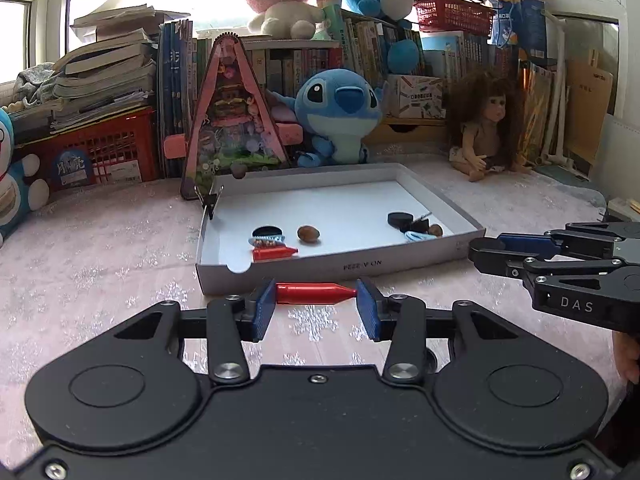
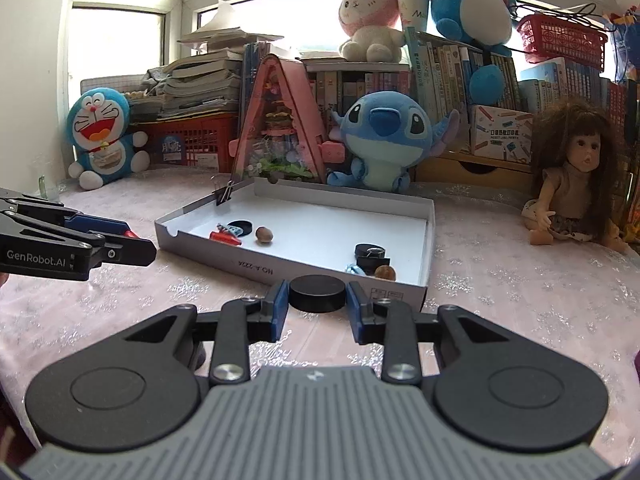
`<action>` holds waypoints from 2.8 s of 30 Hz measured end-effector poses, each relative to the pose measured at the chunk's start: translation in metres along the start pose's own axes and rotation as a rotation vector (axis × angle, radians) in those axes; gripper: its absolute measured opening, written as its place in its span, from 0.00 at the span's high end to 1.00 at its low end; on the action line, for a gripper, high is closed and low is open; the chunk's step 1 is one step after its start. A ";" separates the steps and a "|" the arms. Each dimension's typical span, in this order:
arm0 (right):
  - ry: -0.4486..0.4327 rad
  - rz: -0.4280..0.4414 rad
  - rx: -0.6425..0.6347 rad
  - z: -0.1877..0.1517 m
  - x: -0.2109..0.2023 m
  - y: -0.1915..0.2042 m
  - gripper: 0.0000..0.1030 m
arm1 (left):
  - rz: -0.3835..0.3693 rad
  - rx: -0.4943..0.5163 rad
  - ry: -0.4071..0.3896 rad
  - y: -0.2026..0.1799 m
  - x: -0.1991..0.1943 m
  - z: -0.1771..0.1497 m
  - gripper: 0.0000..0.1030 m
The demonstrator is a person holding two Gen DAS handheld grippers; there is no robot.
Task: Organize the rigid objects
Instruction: 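Carry the red pen and black lid over the white tray, then lower the red pen and black lid into the tray and open both tools, then withdraw both tools from the tray toward the clear lid and black lid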
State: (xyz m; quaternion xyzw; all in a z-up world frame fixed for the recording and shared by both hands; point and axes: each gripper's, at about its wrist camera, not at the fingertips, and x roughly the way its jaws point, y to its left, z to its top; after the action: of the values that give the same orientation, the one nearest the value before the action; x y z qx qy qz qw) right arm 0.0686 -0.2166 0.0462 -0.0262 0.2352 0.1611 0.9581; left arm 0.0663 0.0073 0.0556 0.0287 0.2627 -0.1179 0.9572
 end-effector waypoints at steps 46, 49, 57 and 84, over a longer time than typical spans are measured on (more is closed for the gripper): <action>0.269 -0.159 0.209 0.057 0.178 -0.073 0.65 | 0.119 -0.103 0.192 0.048 0.224 0.069 0.60; 0.270 -0.152 0.220 0.056 0.179 -0.072 0.64 | 0.118 -0.101 0.189 0.048 0.224 0.069 0.59; 0.223 -0.130 0.265 0.054 0.170 -0.075 0.41 | 0.114 -0.113 0.172 0.048 0.215 0.069 0.42; 0.109 -0.058 0.166 0.045 0.089 -0.034 0.13 | 0.077 -0.022 0.096 0.018 0.123 0.051 0.21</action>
State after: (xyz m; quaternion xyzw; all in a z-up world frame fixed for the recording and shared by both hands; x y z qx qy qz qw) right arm 0.1734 -0.2170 0.0442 0.0378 0.2986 0.1118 0.9471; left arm 0.1987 -0.0066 0.0369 0.0340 0.3082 -0.0767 0.9476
